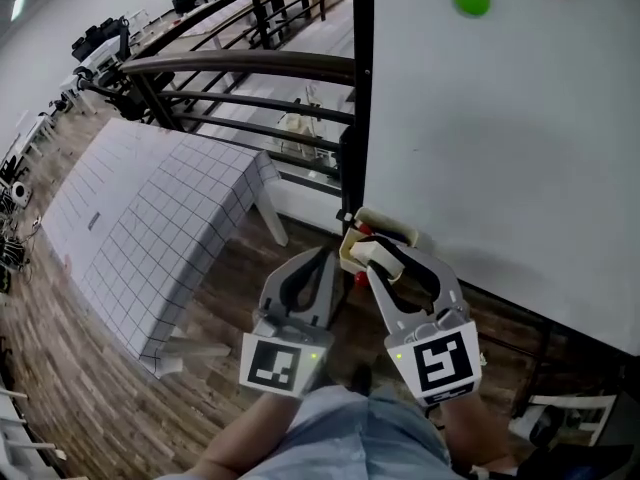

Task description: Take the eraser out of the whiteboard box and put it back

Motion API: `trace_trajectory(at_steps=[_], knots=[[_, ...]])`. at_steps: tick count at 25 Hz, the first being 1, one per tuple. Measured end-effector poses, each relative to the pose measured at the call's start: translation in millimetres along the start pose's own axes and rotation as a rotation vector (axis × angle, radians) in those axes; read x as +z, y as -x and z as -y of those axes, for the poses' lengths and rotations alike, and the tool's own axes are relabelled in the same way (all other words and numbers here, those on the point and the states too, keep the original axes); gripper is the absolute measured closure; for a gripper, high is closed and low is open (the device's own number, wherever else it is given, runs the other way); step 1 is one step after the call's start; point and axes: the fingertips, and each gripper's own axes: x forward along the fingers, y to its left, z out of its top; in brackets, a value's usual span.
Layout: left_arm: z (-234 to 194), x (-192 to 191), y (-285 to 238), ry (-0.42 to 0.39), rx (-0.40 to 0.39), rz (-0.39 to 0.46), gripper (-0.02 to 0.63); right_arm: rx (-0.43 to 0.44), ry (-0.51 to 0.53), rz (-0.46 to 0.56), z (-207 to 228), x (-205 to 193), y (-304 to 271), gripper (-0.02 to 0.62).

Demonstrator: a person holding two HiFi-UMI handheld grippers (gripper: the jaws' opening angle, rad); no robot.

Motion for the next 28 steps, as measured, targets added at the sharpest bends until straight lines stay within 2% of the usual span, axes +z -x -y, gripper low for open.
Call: trace_trajectory(at_steps=[5, 10, 15, 28], knots=[[4.6, 3.3, 10.9, -0.002, 0.021, 0.013, 0.607, 0.001, 0.006, 0.037, 0.5, 11.2, 13.3, 0.466], [11.8, 4.3, 16.7, -0.026, 0.025, 0.008, 0.607, -0.004, 0.004, 0.039, 2.3, 11.5, 20.5, 0.466], [14.7, 7.1, 19.5, -0.003, 0.017, 0.026, 0.607, -0.005, 0.005, 0.041, 3.3, 10.8, 22.4, 0.466], [11.8, 7.7, 17.9, -0.013, 0.022, 0.027, 0.607, -0.016, 0.012, 0.026, 8.4, 7.1, 17.0, 0.466]])
